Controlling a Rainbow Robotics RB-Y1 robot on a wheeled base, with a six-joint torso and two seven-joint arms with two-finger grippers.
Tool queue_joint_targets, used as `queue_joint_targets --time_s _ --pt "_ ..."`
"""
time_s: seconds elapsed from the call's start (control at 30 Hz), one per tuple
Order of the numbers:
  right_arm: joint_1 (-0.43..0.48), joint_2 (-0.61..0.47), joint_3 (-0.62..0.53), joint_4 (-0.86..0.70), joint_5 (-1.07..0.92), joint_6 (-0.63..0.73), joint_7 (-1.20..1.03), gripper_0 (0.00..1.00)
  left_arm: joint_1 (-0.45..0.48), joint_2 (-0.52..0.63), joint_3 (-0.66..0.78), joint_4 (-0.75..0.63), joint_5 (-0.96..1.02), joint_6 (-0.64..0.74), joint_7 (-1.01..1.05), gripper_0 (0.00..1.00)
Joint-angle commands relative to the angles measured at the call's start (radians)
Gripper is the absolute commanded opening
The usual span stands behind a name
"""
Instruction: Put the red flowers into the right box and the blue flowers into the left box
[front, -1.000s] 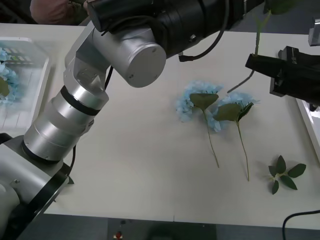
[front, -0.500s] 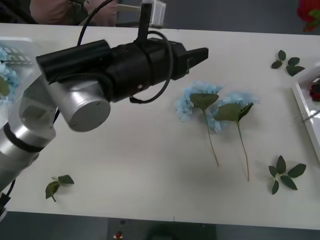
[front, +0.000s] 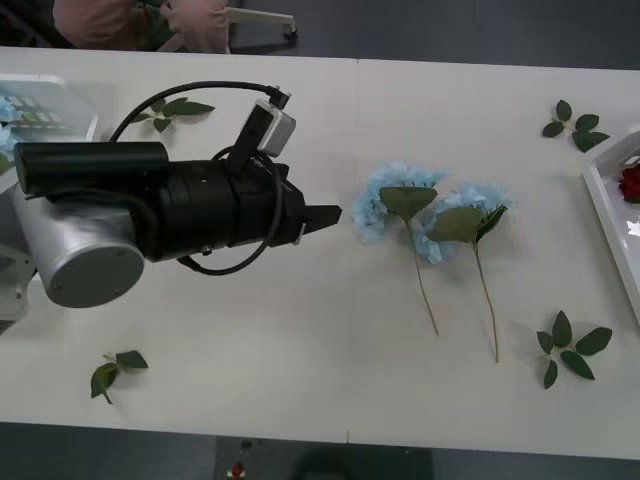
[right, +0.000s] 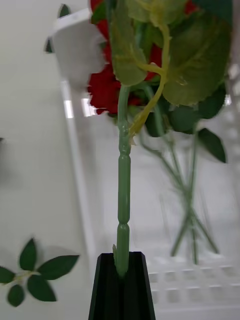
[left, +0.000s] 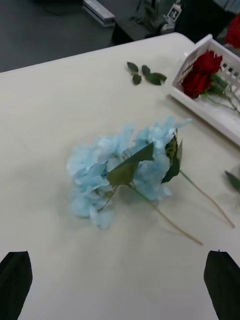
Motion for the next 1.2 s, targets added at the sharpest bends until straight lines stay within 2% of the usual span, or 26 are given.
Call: queue_joint_targets --time_s 0.03,0.2,0.3,0.37,0.4,0.43,0.47,0.67,0.87,1.07,1.2 --pt "-0.066 -0.08 0.066 0.062 0.081 -0.053 0.004 0.0 0.024 0.03 0.098 -0.02 0.093 0.071 -0.119 1.0" --pt "-0.112 -0.085 0.129 0.096 0.173 -0.122 0.006 0.0 0.004 0.018 0.201 0.003 0.206 0.22 -0.251 1.0" --pt "-0.117 -0.082 0.167 0.096 0.181 -0.155 0.007 0.02 -0.002 0.008 0.228 0.015 0.26 0.26 -0.334 1.0" --pt "-0.117 -0.077 0.186 0.096 0.17 -0.17 0.006 0.35 -0.001 0.011 0.245 0.029 0.297 0.283 -0.391 1.0" --pt "-0.117 -0.076 0.196 0.096 0.163 -0.179 0.007 0.71 -0.001 0.016 0.262 0.043 0.325 0.298 -0.428 1.0" --pt "-0.117 -0.076 0.201 0.096 0.157 -0.182 0.006 0.89 -0.002 0.019 0.273 0.057 0.351 0.306 -0.449 1.0" --pt "-0.117 -0.076 0.205 0.095 0.143 -0.184 0.004 1.0 -0.007 0.022 0.279 0.078 0.387 0.306 -0.483 1.0" --pt "-0.117 -0.076 0.222 0.081 0.015 -0.162 0.021 1.0 -0.042 0.007 0.264 0.149 0.455 0.284 -0.606 1.0" --pt "-0.204 -0.005 0.204 0.007 -0.04 0.003 -0.008 1.0 -0.042 0.002 0.251 0.149 0.455 0.22 -0.705 1.0" --pt "-0.319 0.138 0.207 -0.062 0.077 0.152 -0.025 1.0 -0.044 0.002 0.185 0.147 0.492 0.065 -0.736 1.0" --pt "-0.37 0.24 0.238 -0.166 0.201 0.2 -0.033 1.0 -0.051 -0.004 0.175 0.147 0.492 0.044 -0.756 1.0"
